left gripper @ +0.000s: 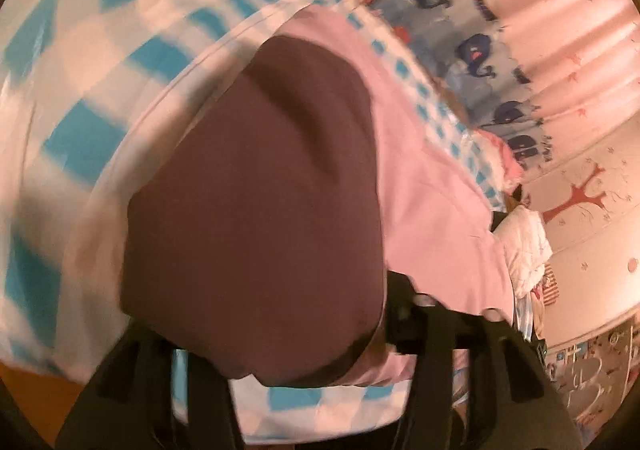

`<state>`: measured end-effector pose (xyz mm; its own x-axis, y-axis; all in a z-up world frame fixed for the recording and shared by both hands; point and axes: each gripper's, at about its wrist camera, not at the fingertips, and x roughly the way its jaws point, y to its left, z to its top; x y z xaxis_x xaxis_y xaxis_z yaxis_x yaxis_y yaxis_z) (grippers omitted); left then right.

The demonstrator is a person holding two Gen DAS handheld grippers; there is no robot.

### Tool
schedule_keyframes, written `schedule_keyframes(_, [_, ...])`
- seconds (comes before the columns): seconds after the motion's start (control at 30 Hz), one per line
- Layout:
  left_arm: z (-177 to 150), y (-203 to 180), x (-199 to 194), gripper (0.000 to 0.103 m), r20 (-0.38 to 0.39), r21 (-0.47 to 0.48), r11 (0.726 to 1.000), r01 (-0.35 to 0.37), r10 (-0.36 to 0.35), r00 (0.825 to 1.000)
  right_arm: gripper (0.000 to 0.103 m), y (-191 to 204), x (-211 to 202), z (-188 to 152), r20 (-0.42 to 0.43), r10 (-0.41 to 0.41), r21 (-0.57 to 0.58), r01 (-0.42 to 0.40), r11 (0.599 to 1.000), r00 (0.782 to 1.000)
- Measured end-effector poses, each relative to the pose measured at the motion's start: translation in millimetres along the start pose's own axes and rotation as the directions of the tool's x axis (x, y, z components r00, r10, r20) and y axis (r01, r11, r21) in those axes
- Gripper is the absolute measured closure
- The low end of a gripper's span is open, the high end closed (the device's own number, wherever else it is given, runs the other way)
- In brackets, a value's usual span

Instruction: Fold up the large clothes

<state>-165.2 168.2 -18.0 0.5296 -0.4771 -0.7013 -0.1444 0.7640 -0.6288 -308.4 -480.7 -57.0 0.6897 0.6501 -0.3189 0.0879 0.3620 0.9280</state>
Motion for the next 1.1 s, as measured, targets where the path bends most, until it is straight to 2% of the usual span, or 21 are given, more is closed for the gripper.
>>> schedule_keyframes(0.07, [-8, 26, 12, 0.035, -0.039, -0.106, 0.994, 0.021, -0.025, 0.999, 0.056, -14, -15, 0, 0.036, -0.039, 0.044, 0.038, 0.998, 0.999])
schedule_keyframes(0.1, [-10, 35, 14, 0.034, -0.038, -0.143, 0.989, 0.037, -0.043, 0.998, 0.055, -13, -25, -1, 0.079, -0.062, 0.036, 0.059, 0.998, 0.995])
schedule_keyframes(0.13, [-14, 43, 13, 0.032, -0.026, -0.172, 0.983, 0.059, -0.064, 0.998, 0.054, 0, -43, -2, 0.174, -0.130, -0.006, 0.133, 0.991, 0.976])
schedule_keyframes(0.2, [-15, 44, 12, 0.028, -0.002, -0.162, 0.985, 0.055, -0.056, 0.998, 0.039, 29, -52, -2, 0.258, -0.171, -0.097, 0.201, 0.975, 0.951])
schedule_keyframes(0.23, [-14, 42, 11, 0.026, 0.008, -0.153, 0.987, 0.045, -0.044, 0.999, 0.039, 56, -46, 0, 0.279, -0.176, -0.179, 0.231, 0.956, 0.944])
schedule_keyframes(0.33, [-10, 39, 13, 0.020, 0.040, -0.137, 0.990, 0.017, -0.012, 0.999, 0.031, 116, -4, 4, 0.246, -0.192, -0.360, 0.274, 0.892, 0.950])
schedule_keyframes(0.43, [-10, 38, 17, 0.016, 0.073, -0.122, 0.992, -0.002, 0.011, 0.997, 0.019, 155, 74, 1, 0.202, -0.272, -0.535, 0.338, 0.774, 0.941])
schedule_keyframes(0.47, [-9, 36, 20, 0.015, 0.078, -0.121, 0.993, 0.003, 0.007, 0.997, 0.017, 149, 110, 2, 0.190, -0.366, -0.575, 0.406, 0.711, 0.911])
schedule_keyframes(0.53, [-6, 40, 22, 0.014, 0.078, -0.131, 0.991, 0.042, -0.032, 0.996, 0.013, 115, 171, 3, 0.121, -0.565, -0.621, 0.506, 0.599, 0.816])
schedule_keyframes(0.57, [-5, 42, 22, 0.013, 0.076, -0.130, 0.990, 0.058, -0.048, 0.996, 0.012, 114, 180, 0, 0.151, -0.598, -0.618, 0.547, 0.565, 0.787])
schedule_keyframes(0.6, [-4, 42, 22, 0.013, 0.071, -0.126, 0.991, 0.049, -0.041, 0.997, 0.012, 124, 175, -3, 0.187, -0.589, -0.603, 0.565, 0.563, 0.786])
schedule_keyframes(0.67, [-5, 45, 23, 0.013, 0.065, -0.132, 0.989, 0.069, -0.061, 0.996, 0.012, 162, 167, -9, 0.260, -0.506, -0.595, 0.549, 0.587, 0.822])
schedule_keyframes(0.7, [-3, 45, 26, 0.013, 0.060, -0.142, 0.987, 0.078, -0.070, 0.996, 0.012, 182, 173, -13, 0.276, -0.482, -0.626, 0.536, 0.567, 0.832])
schedule_keyframes(0.77, [-1, 46, 28, 0.013, 0.062, -0.161, 0.983, 0.090, -0.081, 0.995, 0.012, 214, 201, -17, 0.277, -0.481, -0.707, 0.515, 0.484, 0.832])
schedule_keyframes(0.87, [-1, 48, 30, 0.013, 0.073, -0.193, 0.976, 0.103, -0.090, 0.993, 0.012, 240, 280, -10, 0.223, -0.510, -0.788, 0.462, 0.408, 0.831])
schedule_keyframes(0.9, [-1, 48, 30, 0.013, 0.077, -0.199, 0.974, 0.104, -0.090, 0.993, 0.012, 238, 305, -1, 0.211, -0.531, -0.797, 0.459, 0.393, 0.821])
schedule_keyframes(0.97, [-2, 46, 30, 0.013, 0.078, -0.199, 0.975, 0.101, -0.087, 0.993, 0.012, 218, 352, 11, 0.213, -0.613, -0.795, 0.500, 0.344, 0.761])
schedule_keyframes(1.0, [-2, 46, 30, 0.012, 0.080, -0.194, 0.974, 0.113, -0.099, 0.992, 0.006, 193, 377, 20, 0.201, -0.676, -0.785, 0.530, 0.323, 0.709])
schedule_keyframes(1.03, [-2, 44, 30, 0.010, 0.085, -0.185, 0.974, 0.134, -0.120, 0.989, 0.006, 164, 390, 27, 0.135, -0.712, -0.769, 0.526, 0.364, 0.689])
schedule_keyframes(1.07, [-1, 43, 29, 0.010, 0.092, -0.175, 0.973, 0.151, -0.136, 0.986, 0.006, 147, 397, 36, 0.088, -0.710, -0.743, 0.521, 0.420, 0.698])
schedule_keyframes(1.1, [0, 41, 29, 0.010, 0.095, -0.165, 0.975, 0.147, -0.133, 0.987, 0.006, 144, 393, 40, 0.093, -0.707, -0.740, 0.524, 0.422, 0.701])
